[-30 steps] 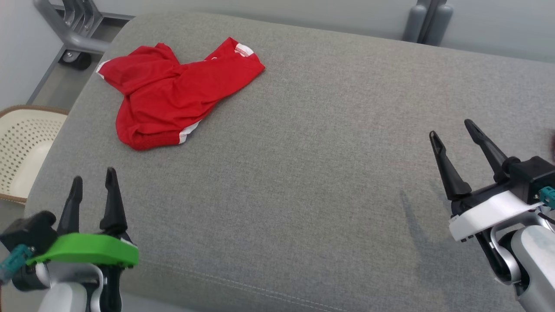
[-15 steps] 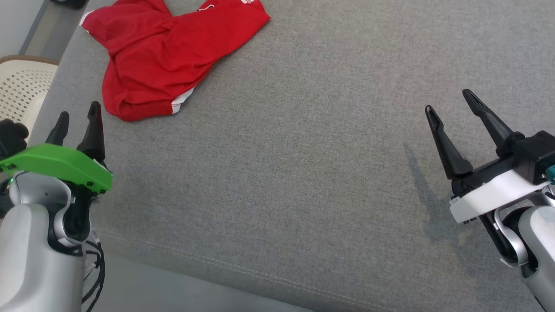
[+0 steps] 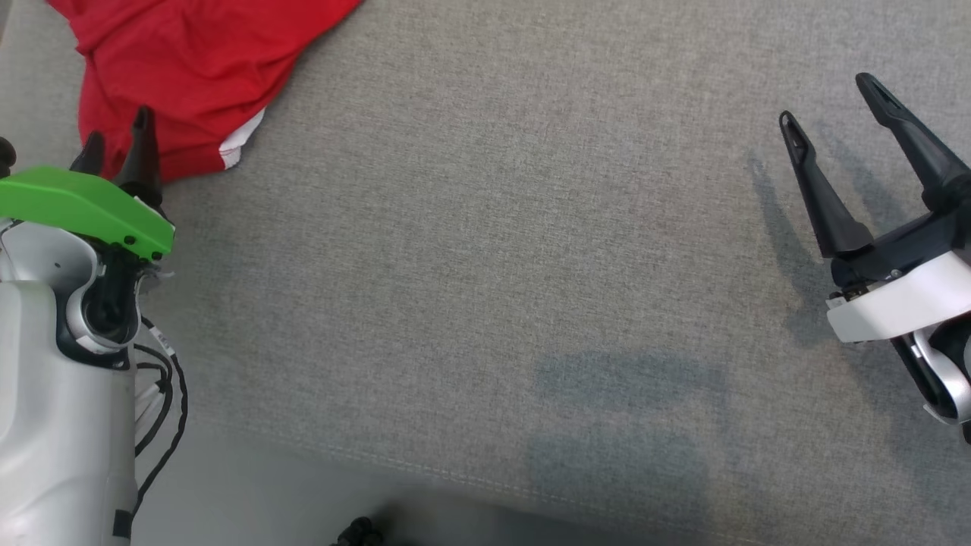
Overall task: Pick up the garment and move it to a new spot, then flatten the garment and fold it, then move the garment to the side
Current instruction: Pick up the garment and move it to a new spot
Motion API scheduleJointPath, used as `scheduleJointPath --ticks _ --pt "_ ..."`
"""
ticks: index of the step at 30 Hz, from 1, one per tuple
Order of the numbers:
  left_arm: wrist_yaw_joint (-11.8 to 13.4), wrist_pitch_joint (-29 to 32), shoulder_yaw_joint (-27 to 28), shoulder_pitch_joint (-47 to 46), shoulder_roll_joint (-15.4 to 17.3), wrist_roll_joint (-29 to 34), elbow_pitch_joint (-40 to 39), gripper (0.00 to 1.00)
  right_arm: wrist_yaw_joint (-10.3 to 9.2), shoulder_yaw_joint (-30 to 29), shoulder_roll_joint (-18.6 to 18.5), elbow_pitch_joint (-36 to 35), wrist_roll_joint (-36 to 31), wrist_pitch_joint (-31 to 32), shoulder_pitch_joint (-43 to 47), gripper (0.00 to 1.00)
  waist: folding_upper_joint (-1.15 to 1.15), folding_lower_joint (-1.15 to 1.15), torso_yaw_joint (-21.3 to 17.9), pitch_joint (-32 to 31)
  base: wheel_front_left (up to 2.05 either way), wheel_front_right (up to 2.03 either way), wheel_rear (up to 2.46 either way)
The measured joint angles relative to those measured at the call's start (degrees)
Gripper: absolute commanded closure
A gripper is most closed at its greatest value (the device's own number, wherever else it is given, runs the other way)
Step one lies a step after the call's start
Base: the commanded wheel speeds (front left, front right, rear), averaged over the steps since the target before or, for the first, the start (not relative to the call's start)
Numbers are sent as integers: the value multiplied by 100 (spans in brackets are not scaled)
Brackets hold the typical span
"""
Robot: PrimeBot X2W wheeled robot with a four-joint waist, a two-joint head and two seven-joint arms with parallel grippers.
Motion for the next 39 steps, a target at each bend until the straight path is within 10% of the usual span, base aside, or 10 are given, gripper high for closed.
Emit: scheduleJointPath --ticks 10,11,12,13,27,39 --pt "25 -208 147 -448 -279 -77 761 0 0 -377 -175 -104 -134 97 -8 0 0 0 -127 591 0 0 0" --pt "24 -221 146 -495 -279 -77 821 26 0 -410 -175 -100 -134 97 -6 0 0 0 -129 613 0 0 0" --pt "24 -256 145 -536 -280 -77 889 82 0 -434 -174 -99 -134 97 -3 0 0 0 -127 620 0 0 0" --pt "19 -263 141 -559 -282 -77 932 100 0 -457 -169 -97 -134 96 -1 0 0 0 -123 614 0 0 0" --pt "-1057 -561 -659 -751 -524 45 616 100 0 -342 327 242 -30 -257 44 0 0 0 -45 126 0 0 0" --pt "-1198 -246 -1789 -696 -845 -352 -261 100 -1 82 1150 799 196 -703 232 0 0 0 -249 -667 0 0 0"
